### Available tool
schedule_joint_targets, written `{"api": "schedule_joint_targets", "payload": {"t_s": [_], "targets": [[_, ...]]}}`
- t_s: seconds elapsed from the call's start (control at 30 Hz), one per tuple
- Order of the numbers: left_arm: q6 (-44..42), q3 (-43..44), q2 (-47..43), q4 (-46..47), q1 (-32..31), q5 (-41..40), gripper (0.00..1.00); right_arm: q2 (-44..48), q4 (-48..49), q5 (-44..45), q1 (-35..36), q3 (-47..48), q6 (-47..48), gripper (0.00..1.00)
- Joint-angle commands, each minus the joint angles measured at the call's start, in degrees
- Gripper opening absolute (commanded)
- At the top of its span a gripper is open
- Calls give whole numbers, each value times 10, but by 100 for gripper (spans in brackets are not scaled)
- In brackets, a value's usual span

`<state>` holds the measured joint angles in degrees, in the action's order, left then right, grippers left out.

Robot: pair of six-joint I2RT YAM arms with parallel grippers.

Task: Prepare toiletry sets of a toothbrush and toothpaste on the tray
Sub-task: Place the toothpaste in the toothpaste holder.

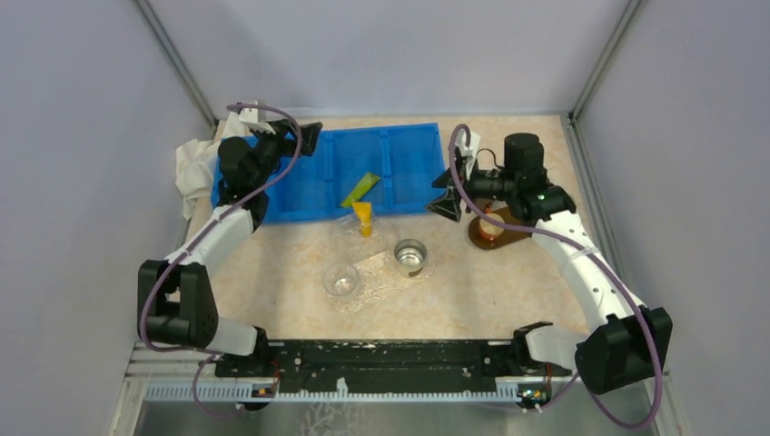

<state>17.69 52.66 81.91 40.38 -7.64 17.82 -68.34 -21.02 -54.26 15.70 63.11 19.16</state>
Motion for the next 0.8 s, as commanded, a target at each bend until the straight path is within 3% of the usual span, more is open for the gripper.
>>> {"api": "schedule_joint_targets", "payload": {"t_s": [0.0, 0.1, 0.27, 0.77], "targets": [[-19, 36, 0, -87, 17, -99, 87, 30, 44, 20, 14, -8, -16, 64], [12, 37, 16, -90, 36, -130, 77, 39, 53, 28, 14, -13, -25, 64], [78, 46, 46, -99, 70, -111, 60, 52, 64, 39, 13, -21, -28, 64], [77, 34, 39, -130, 90, -94, 59, 67, 68, 38, 13, -25, -33, 64]]}}
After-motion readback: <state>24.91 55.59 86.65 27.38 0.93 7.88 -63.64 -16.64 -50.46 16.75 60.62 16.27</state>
